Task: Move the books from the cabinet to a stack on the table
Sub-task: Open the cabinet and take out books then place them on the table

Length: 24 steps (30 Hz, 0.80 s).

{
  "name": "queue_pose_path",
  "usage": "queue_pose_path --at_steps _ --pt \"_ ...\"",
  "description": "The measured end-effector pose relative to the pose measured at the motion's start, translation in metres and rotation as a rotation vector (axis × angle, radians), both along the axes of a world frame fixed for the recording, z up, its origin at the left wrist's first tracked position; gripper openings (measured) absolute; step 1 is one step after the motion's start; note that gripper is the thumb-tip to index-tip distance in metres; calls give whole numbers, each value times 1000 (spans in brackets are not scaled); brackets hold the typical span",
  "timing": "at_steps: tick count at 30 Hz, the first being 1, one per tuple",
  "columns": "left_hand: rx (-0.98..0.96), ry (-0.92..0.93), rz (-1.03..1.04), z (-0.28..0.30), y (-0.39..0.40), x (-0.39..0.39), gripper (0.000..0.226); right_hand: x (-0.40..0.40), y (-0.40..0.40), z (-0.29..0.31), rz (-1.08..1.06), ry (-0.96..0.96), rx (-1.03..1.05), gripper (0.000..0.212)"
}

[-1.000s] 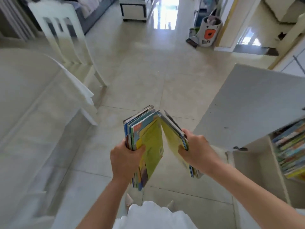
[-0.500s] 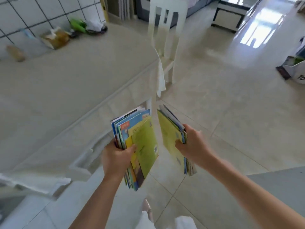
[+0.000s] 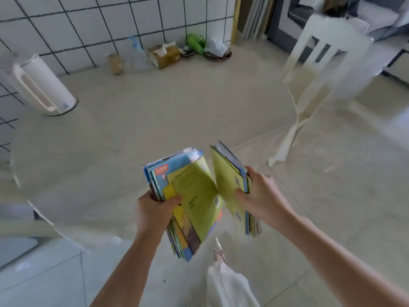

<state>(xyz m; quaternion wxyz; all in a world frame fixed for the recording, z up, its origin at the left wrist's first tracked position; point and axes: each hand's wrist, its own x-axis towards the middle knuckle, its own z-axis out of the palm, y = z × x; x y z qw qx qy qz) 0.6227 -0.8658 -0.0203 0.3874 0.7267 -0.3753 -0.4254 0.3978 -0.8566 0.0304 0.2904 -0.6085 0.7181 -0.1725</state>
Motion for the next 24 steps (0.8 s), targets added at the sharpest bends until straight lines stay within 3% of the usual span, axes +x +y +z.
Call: queue_pose_path --at_steps 9,15,24 --pt "-15 174 319 19 -130 16 17 11 -177 27 223 32 -78 43" --pt "-45 179 389 24 -197 41 16 38 -262 35 352 56 -100 45" --pt "39 259 428 0 -311 119 22 99 -374 25 373 134 -38 36"
